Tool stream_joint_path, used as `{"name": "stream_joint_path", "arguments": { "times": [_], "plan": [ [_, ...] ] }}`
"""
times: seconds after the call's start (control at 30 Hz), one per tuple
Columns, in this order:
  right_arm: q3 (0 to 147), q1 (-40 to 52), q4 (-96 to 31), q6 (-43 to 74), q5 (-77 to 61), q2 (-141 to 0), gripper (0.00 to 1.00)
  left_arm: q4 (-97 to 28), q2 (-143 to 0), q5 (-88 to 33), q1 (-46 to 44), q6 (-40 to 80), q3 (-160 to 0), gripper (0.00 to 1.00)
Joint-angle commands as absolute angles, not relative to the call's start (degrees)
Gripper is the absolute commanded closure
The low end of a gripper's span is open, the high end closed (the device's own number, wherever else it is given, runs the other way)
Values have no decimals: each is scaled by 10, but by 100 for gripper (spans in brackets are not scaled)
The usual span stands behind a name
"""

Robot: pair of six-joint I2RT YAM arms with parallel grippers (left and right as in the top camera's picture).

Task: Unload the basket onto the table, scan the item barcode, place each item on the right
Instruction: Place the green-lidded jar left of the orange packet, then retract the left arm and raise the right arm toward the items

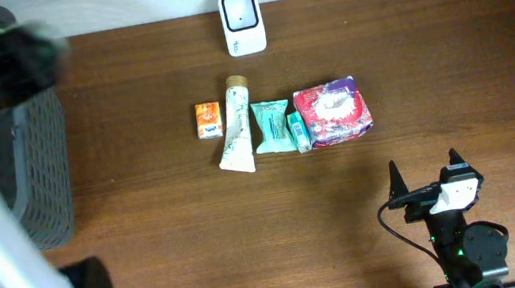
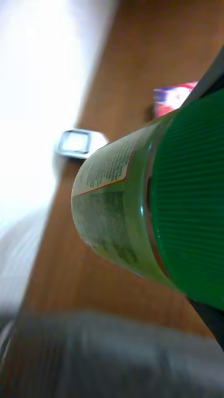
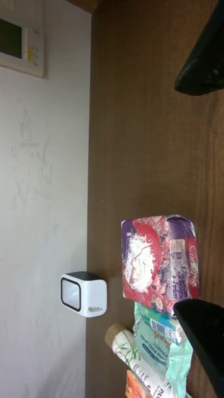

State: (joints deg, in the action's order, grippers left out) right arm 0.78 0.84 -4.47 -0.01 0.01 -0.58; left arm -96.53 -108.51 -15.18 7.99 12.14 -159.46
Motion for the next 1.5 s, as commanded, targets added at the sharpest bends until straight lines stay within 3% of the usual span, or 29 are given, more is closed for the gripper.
{"name": "stream_joint_path", "arguments": {
  "times": [0.0, 0.17, 0.4, 0.67, 0.87, 1.0, 1.1, 1.47],
  "plan": [
    [3, 11, -47, 3, 3, -2, 1, -961, -1168, -105, -20, 104, -1563, 41],
    [3, 11, -47, 3, 3, -2, 1, -962, -1337, 6, -128, 107, -1545, 40],
    [3, 11, -47, 3, 3, -2, 1, -965, -1450, 144, -127, 161, -1531, 36],
    [3, 11, -47, 3, 3, -2, 1, -965, -1519, 19, -127, 160, -1510, 35],
    [3, 11, -47, 3, 3, -2, 1, -962, -1519, -83, -127, 134, -1510, 31],
    [3, 11, -47, 3, 3, -2, 1, -967, -1519, -49, -121, 130, -1513, 1],
    [3, 11, -47, 3, 3, -2, 1, -967, -1493, -49, -99, 130, -1527, 1],
    [3, 11, -47, 3, 3, -2, 1, -967, -1192, 11, -33, 106, -1572, 1]
  ]
}}
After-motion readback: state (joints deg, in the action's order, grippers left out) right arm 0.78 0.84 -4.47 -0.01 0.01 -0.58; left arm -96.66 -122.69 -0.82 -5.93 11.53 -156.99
